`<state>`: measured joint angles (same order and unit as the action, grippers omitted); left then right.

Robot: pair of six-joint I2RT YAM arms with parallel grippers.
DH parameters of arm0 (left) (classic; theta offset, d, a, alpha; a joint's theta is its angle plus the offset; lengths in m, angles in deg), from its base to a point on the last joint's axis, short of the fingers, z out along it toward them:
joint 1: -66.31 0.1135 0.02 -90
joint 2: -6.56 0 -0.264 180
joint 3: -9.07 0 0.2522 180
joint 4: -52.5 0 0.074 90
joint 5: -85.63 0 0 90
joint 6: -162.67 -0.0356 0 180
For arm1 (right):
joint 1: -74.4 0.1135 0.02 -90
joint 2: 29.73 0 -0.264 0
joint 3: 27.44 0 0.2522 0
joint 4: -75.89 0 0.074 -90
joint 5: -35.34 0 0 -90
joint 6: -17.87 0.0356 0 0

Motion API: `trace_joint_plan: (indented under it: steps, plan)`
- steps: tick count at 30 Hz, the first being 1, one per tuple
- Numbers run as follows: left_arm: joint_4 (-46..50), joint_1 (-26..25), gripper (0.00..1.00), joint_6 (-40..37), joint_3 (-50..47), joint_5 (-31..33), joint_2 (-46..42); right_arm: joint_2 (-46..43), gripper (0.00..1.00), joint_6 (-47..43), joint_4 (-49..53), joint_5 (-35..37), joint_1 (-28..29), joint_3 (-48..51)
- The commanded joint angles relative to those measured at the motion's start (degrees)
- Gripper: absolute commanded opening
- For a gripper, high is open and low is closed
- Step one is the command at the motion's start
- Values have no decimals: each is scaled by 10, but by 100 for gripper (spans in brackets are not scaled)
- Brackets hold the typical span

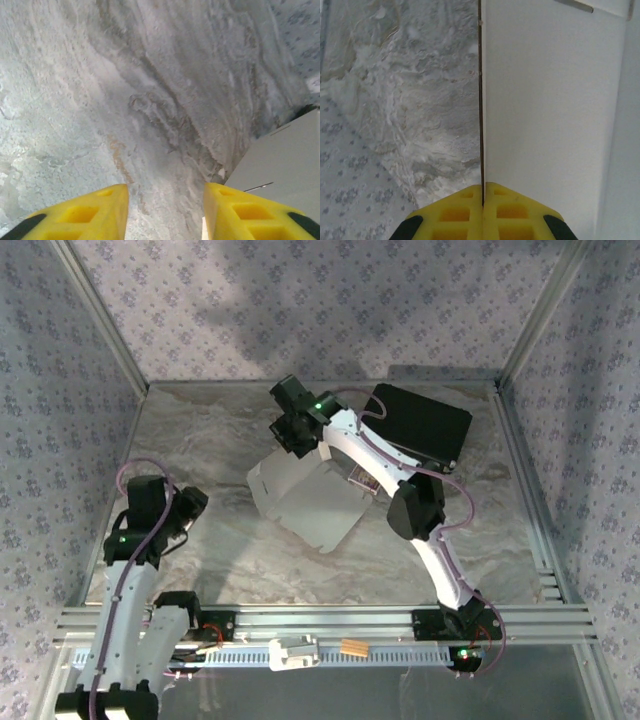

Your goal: Fold the paper box

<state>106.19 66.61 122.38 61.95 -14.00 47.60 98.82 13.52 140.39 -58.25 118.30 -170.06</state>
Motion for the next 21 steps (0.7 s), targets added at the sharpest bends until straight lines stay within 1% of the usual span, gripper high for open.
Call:
trace_joint_plan:
  steps: [1, 2, 4, 7, 9, 12, 16, 19, 21]
  plan:
    - [-56, 3, 41, -31, -35, -33, 12, -77, 0, -60, -184, -24, 2, 127]
    - [-71, 4, 40, -35, -45, -34, 14, -94, 0, -68, -234, -31, 1, 166]
    - [-92, 4, 40, -46, -61, -28, 12, -112, 0, -76, -292, -38, -1, 211]
    - [-126, 3, 40, -64, -81, -18, 1, -133, 0, -99, -422, -62, -5, 288]
    - [-159, 3, 40, -68, -99, -23, -1, -147, 0, -91, -520, -81, -12, 348]
    - [-179, 4, 40, -72, -113, -32, 9, -159, 0, -61, -630, -98, -20, 414]
    - [-168, 3, 42, -86, -113, -16, 9, -167, 0, -52, -662, -95, -13, 424]
    - [-182, 3, 42, -82, -115, -14, 3, -174, 0, -51, -724, -66, -3, 443]
    - [-190, 4, 42, -74, -114, -14, 9, -173, 0, -44, -779, -33, 4, 461]
